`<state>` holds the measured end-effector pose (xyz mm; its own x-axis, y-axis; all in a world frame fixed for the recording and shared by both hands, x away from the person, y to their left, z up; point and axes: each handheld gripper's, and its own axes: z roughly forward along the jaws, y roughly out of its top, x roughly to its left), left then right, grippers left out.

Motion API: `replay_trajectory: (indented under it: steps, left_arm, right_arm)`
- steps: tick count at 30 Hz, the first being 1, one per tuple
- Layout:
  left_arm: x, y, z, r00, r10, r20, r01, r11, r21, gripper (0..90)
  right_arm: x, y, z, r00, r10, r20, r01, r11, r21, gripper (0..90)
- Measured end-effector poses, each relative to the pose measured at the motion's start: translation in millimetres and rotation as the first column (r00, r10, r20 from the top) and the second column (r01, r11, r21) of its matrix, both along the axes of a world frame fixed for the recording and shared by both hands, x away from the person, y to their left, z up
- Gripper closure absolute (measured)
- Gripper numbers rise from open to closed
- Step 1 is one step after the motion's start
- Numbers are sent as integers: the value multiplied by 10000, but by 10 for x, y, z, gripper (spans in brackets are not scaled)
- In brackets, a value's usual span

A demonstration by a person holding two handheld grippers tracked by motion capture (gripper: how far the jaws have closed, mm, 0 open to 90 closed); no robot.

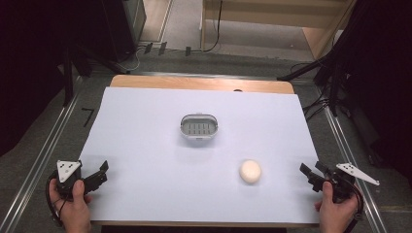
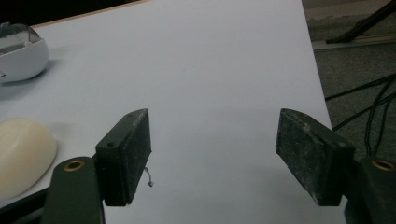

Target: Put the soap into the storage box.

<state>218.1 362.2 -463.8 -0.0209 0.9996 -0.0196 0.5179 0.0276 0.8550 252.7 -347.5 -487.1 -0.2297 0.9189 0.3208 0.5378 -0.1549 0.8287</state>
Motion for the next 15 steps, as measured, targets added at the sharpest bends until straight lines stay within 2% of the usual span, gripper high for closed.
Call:
replay_trajectory:
  steps: [3, 5, 7, 10, 13, 15]
  left_arm:
    - [5, -11, -1, 10000, -53, -63, 54, 9999, 111, 143]
    - [8, -30, -2, 9999, -57, -106, 60, 9997, 250, 143]
    - [13, -40, -7, 9999, -102, -84, 106, 9993, 371, 143]
    - [28, -69, -9, 9996, -125, -270, 142, 9979, 637, 143]
    - [17, -44, -5, 9997, -151, -201, 159, 9989, 442, 143]
    - [10, -43, -5, 9998, -194, -103, 198, 9990, 404, 143]
  right_arm:
    - [22, 4, 4, 9999, 135, -51, -136, 9999, -21, 284]
    - [23, -1, 21, 9971, 624, -441, -614, 9978, 234, 277]
    - [16, 3, 28, 9957, 793, -481, -777, 9964, 336, 266]
    - [-11, 34, 55, 9924, 1080, -590, -1062, 9938, 316, 185]
    - [6, 53, 85, 9829, 1525, -1034, -1536, 9881, -28, 149]
    - [23, 77, 118, 9765, 1667, -1370, -1762, 9825, -606, 154]
